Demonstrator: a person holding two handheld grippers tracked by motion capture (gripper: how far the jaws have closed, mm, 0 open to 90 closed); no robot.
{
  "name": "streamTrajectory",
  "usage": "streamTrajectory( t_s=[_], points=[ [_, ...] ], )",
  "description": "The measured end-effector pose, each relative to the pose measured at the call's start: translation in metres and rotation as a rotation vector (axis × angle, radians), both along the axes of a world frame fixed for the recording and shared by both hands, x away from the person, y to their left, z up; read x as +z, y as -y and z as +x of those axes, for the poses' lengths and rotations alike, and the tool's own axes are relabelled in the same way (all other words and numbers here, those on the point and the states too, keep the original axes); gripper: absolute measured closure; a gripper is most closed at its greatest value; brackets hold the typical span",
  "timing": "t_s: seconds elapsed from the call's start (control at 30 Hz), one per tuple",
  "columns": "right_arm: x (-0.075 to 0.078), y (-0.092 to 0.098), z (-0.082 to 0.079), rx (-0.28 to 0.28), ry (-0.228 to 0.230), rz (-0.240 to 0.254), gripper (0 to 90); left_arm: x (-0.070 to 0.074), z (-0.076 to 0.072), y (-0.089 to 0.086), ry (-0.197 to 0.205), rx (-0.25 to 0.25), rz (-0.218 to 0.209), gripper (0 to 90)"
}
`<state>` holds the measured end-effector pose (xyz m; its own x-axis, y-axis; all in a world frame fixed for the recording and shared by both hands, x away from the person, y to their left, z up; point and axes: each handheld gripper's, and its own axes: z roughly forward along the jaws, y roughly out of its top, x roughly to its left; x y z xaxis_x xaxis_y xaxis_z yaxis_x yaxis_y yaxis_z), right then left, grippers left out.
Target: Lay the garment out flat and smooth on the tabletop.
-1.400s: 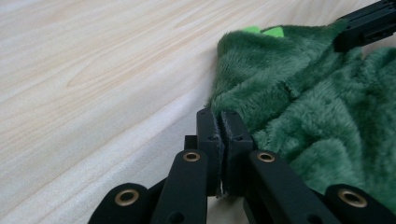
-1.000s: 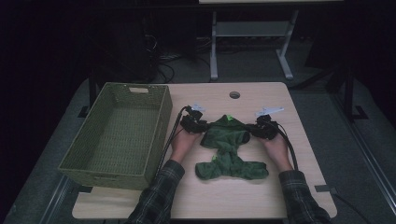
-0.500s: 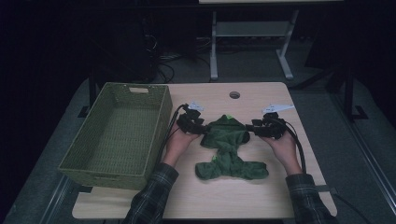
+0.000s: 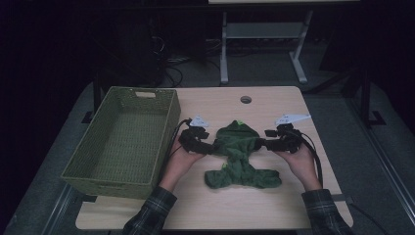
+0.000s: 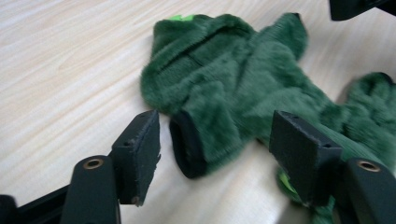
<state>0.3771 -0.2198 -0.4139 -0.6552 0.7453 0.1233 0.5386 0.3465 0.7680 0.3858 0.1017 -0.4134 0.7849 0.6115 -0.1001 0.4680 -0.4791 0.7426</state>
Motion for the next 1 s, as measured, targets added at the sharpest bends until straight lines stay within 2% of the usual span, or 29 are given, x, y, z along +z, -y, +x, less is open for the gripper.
streamTrajectory(
  t_s=[0.13, 0.23, 0.37, 0.4, 0.43, 0.5, 0.63, 0.67, 0.8, 0.87, 1.0],
  points=[
    [-0.002, -0.003, -0.005, 0.013, -0.007, -0.01, 45.3, 0.0, -0.014, -0.003, 0.001, -0.007, -0.004, 29.3],
    [-0.002, -0.006, -0.012, 0.021, 0.01, -0.01, 45.3, -0.002, -0.024, -0.006, -0.003, -0.012, -0.005, 25.4],
    [-0.004, -0.01, -0.021, 0.039, -0.008, -0.007, 45.7, -0.008, -0.04, -0.012, -0.007, -0.013, 0.003, 16.7],
    [-0.003, -0.01, -0.023, 0.045, -0.005, -0.005, 46.1, -0.011, -0.048, -0.014, -0.008, -0.014, 0.002, 16.1],
    [-0.003, -0.01, -0.023, 0.045, -0.005, -0.005, 46.1, -0.011, -0.048, -0.014, -0.008, -0.014, 0.002, 15.2],
    [-0.002, -0.012, -0.028, 0.052, 0.011, 0.002, 47.3, -0.016, -0.058, -0.017, -0.012, -0.019, 0.005, 13.8],
    [-0.002, -0.018, -0.035, 0.074, 0.018, 0.003, 48.5, -0.025, -0.076, -0.02, -0.008, -0.029, 0.011, 13.1],
    [-0.003, -0.021, -0.039, 0.082, 0.008, 0.005, 48.9, -0.029, -0.085, -0.022, -0.001, -0.029, 0.022, 12.7],
    [-0.002, -0.026, -0.043, 0.1, 0.01, 0.007, 50.4, -0.033, -0.096, -0.025, 0.014, -0.038, 0.024, 12.8],
    [-0.001, -0.031, -0.048, 0.133, 0.008, 0.028, 52.7, -0.039, -0.107, -0.025, 0.021, -0.046, 0.032, 12.8],
    [-0.001, -0.04, -0.053, 0.16, 0.001, 0.045, 55.1, -0.047, -0.117, -0.026, 0.011, -0.057, 0.057, 12.8]
  ],
)
